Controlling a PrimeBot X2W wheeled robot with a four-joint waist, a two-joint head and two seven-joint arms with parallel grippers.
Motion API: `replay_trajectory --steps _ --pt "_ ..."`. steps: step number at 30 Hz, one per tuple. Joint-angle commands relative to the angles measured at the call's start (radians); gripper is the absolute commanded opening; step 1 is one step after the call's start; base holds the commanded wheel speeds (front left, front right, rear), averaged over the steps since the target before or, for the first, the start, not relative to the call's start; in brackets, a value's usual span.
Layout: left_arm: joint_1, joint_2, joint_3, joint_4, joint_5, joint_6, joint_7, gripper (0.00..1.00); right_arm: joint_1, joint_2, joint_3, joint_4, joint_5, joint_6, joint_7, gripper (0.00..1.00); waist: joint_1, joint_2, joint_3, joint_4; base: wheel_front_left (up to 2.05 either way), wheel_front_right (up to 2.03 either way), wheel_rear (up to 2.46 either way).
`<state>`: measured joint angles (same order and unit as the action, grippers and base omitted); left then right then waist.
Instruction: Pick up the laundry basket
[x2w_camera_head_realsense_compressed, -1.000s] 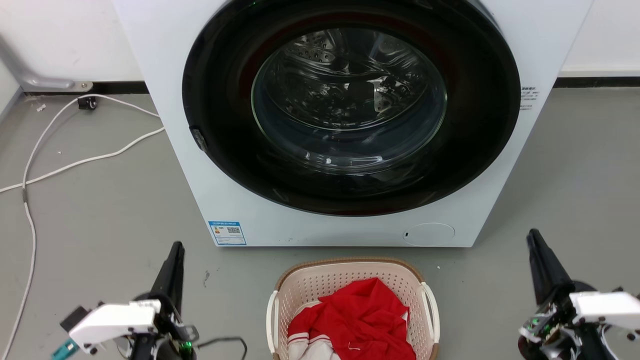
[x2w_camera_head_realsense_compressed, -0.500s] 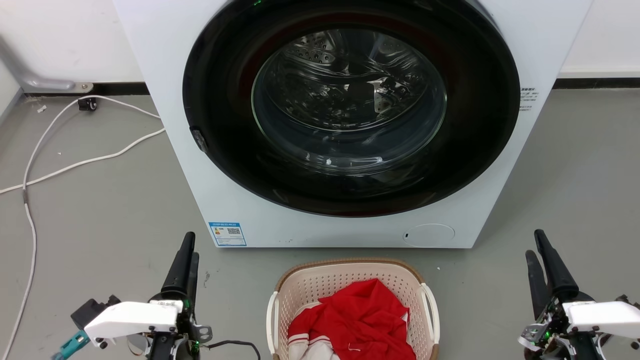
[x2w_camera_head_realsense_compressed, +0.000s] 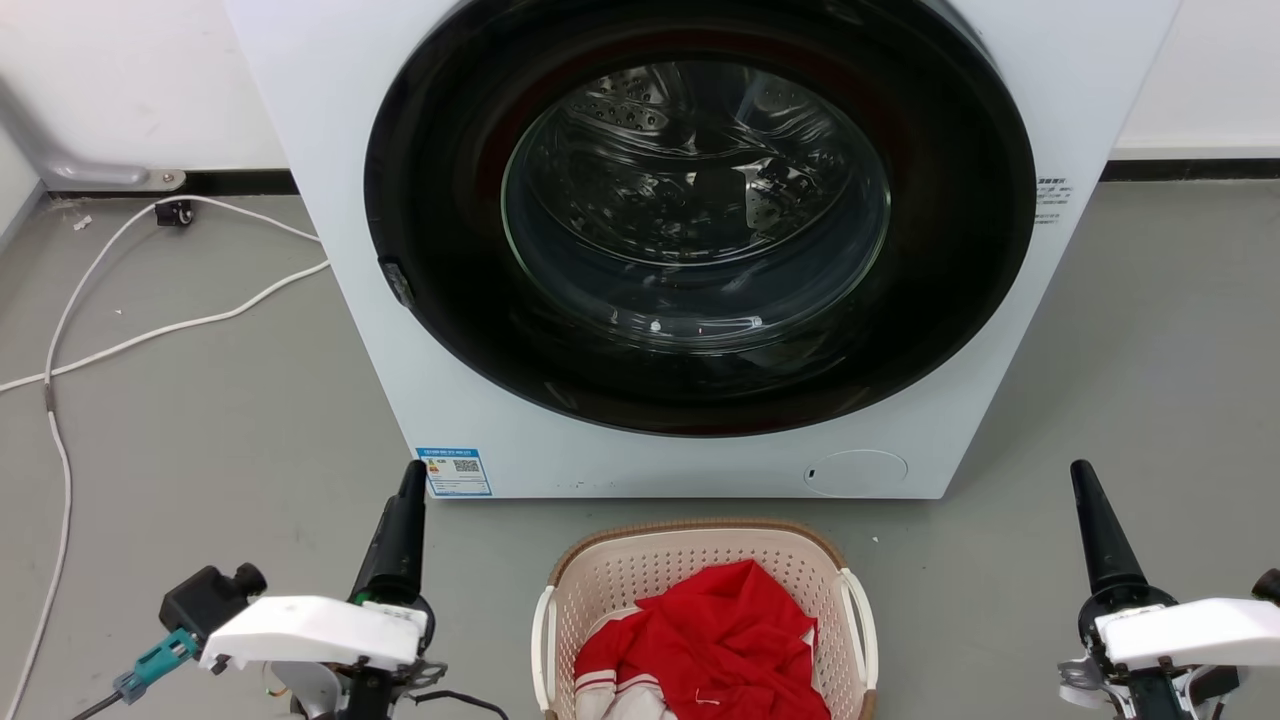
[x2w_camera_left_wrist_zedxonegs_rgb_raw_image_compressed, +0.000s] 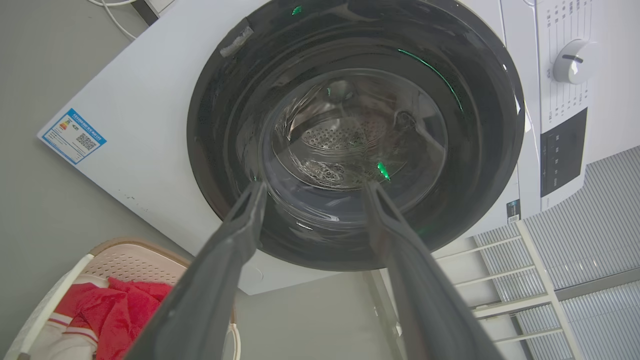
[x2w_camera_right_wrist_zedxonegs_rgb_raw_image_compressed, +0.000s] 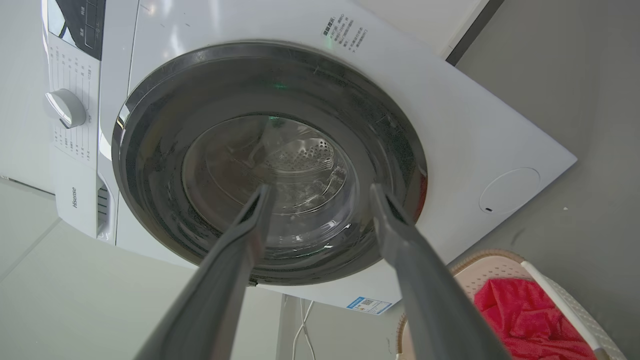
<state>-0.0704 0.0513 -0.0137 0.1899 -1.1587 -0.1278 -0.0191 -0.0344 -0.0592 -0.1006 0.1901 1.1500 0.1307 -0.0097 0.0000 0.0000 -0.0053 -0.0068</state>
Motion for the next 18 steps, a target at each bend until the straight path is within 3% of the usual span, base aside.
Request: replay_trajectory --steps 1,18 --pt "-0.013 0.003 -0.01 -0.019 0.062 -0.002 -0.012 1.0 0.001 -0.002 -0.002 -0.029 -0.067 0.0 -0.007 1.0 0.0 0.0 0.0 -0.001 0.0 0.0 0.0" --pt "-0.019 0.011 -0.051 -0.023 0.368 0.003 -0.068 1.0 0.025 0.006 0.002 -0.102 -0.406 0.0 -0.011 1.0 0.0 0.0 0.001 -0.006 0.0 0.0 0.0"
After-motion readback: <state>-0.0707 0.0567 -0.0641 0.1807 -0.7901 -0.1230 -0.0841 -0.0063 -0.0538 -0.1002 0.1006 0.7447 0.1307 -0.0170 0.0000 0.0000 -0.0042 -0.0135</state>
